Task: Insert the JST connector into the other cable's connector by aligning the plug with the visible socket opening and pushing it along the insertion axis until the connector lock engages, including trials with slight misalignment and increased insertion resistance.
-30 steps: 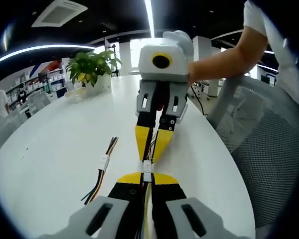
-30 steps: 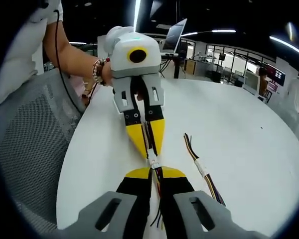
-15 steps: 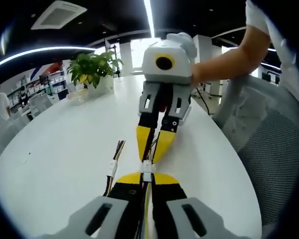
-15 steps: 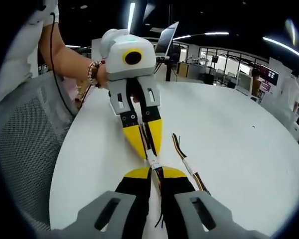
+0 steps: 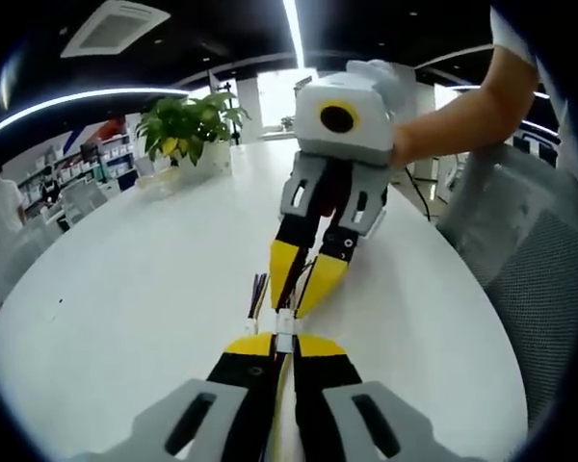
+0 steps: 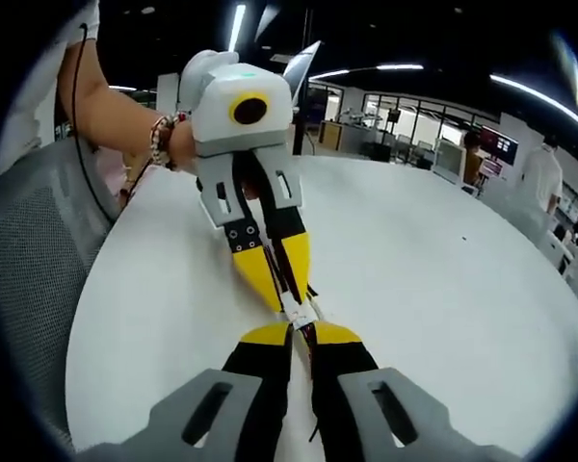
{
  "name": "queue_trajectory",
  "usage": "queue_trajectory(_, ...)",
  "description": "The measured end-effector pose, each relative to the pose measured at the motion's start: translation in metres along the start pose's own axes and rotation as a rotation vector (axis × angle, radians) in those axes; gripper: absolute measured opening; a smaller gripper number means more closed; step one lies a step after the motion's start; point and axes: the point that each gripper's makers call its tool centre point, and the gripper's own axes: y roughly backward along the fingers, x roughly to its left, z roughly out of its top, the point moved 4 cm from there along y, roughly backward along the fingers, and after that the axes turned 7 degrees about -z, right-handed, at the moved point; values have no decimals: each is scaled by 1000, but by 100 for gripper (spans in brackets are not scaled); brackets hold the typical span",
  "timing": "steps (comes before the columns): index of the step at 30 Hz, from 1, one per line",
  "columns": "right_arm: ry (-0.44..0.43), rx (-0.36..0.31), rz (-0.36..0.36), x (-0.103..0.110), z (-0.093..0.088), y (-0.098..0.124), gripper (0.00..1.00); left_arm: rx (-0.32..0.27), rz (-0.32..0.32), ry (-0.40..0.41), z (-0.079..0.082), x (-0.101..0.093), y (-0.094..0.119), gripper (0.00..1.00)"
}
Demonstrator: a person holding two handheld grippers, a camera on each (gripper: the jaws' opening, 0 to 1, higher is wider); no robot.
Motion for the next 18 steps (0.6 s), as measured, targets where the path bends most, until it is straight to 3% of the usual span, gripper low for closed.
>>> queue_trajectory(10, -15, 26, -16, -1, -14, -5, 4, 28, 1, 8, -8, -1, -12, 0)
queue_trajectory(18, -32, 12, -28, -2, -15, -7, 5, 21, 10, 27, -9, 1, -9, 0)
